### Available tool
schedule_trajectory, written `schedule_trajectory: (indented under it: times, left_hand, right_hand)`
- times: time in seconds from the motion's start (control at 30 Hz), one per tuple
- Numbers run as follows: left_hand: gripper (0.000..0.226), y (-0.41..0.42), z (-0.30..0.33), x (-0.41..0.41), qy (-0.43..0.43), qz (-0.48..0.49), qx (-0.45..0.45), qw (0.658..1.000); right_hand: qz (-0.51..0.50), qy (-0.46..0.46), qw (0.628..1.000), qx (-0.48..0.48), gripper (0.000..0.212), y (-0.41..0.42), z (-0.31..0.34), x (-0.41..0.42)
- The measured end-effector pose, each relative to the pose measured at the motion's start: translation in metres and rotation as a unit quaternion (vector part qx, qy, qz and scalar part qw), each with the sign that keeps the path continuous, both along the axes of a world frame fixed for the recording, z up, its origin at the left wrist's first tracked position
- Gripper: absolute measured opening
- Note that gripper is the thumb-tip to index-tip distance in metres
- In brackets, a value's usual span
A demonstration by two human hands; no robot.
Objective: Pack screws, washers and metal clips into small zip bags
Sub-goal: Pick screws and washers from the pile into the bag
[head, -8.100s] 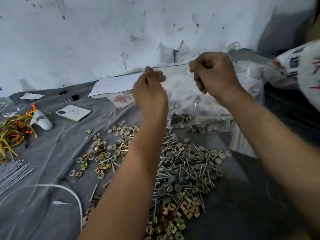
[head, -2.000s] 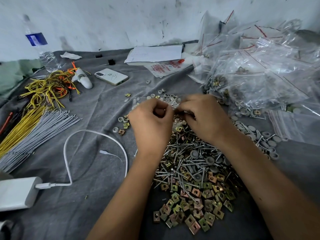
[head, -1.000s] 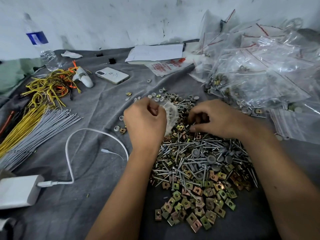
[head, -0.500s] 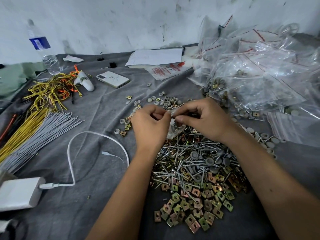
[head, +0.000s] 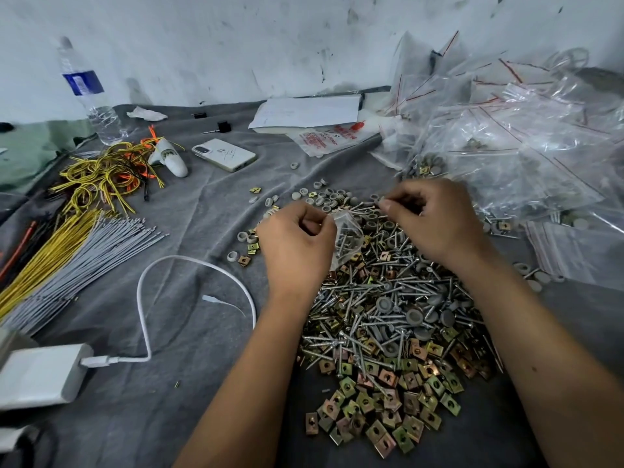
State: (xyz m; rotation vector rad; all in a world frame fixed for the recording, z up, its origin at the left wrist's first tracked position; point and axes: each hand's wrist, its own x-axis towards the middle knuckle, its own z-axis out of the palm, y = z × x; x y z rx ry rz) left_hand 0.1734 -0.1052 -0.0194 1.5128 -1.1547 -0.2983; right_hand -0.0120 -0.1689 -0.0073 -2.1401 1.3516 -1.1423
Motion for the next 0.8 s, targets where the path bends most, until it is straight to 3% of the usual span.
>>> schedule_trajectory:
  times: [0.23, 0.37, 0.43, 0.63, 0.8]
  left_hand:
    - [0.022, 0.000, -0.001, 0.000, 0.002, 0.002, -0.003, 1.000]
    - [0.025, 0.000, 0.000, -0.001, 0.013, -0.002, -0.004, 1.000]
    - [0.025, 0.001, 0.000, -0.001, 0.013, -0.004, -0.004, 1.000]
    - [0.026, 0.000, -0.001, -0.001, 0.014, -0.005, -0.005, 1.000]
    - [0.028, -0.001, -0.001, 0.000, 0.017, -0.009, -0.005, 1.000]
  right_hand:
    - [-0.048, 0.180, 0.982, 0.033, 0.020, -0.007, -0.004, -0.012]
    - [-0.092, 0.288, 0.948, 0.099, 0.053, -0.009, -0.003, -0.015]
    - [-0.070, 0.297, 0.944, 0.123, 0.053, -0.007, 0.001, -0.013]
    - [-0.014, 0.257, 0.962, 0.094, 0.022, -0.005, 0.002, -0.008]
    - [0.015, 0.226, 0.971, 0.079, 0.015, -0.005, -0.002, -0.004]
